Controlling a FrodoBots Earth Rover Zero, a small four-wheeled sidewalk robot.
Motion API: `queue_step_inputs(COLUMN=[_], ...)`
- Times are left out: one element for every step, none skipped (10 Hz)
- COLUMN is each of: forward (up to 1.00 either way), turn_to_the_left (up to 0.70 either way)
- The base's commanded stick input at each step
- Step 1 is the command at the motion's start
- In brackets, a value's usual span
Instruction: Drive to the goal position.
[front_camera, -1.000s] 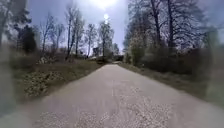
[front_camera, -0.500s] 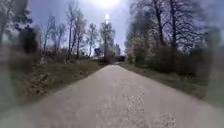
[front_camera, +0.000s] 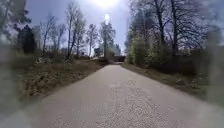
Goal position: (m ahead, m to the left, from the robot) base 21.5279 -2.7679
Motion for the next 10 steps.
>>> queue_step_inputs(forward=[0.7, 0.7, 0.7, 0.7, 0.7, 0.7, 0.7, 0.7, 0.7, 0.7], turn_to_the_left=[0.0, 0.0, 0.0, 0.0, 0.0, 0.0, 0.0, 0.0, 0.0, 0.0])
